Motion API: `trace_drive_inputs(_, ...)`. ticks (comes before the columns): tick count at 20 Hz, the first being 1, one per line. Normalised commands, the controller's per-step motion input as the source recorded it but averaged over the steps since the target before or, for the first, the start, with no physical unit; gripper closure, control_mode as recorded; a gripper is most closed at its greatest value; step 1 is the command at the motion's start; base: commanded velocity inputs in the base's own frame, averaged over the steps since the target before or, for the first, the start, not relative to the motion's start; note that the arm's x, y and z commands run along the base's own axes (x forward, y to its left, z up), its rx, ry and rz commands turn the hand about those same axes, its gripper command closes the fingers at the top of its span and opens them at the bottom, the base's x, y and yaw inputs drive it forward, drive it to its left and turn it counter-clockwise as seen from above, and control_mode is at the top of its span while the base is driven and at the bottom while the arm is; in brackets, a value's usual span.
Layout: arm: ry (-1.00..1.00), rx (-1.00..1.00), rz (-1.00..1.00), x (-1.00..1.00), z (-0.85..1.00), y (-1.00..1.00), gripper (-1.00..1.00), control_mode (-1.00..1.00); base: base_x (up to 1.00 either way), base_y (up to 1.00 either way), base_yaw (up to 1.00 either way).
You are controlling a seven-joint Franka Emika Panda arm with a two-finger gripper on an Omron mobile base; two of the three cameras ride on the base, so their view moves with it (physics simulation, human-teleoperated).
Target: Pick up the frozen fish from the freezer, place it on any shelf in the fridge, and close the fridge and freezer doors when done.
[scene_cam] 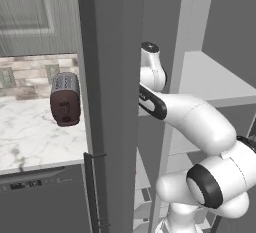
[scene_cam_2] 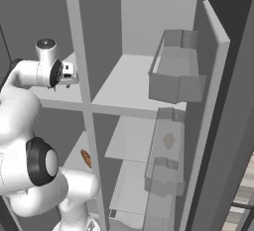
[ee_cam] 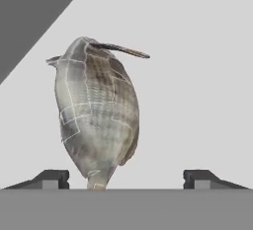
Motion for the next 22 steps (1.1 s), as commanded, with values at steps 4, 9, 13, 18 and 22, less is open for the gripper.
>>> trace_drive_inputs(4,0.02,-0.02,0.0,0.27,-0.47,0.0,1.0,-1.0,0.0,0.0,0.0)
trace_drive_inputs(9,0.0,0.0,0.0,0.07,-0.46,0.0,1.0,-1.0,0.0,0.0,0.0)
trace_drive_inputs(13,0.0,0.0,0.0,-0.07,-0.39,-0.05,1.0,-1.0,0.0,0.0,0.0)
trace_drive_inputs(18,0.0,0.0,0.0,-0.76,-0.08,-0.04,1.0,-1.0,0.0,0.0,0.0)
trace_drive_inputs(22,0.0,0.0,0.0,-0.99,0.1,0.0,1.0,-1.0,0.0,0.0,0.0)
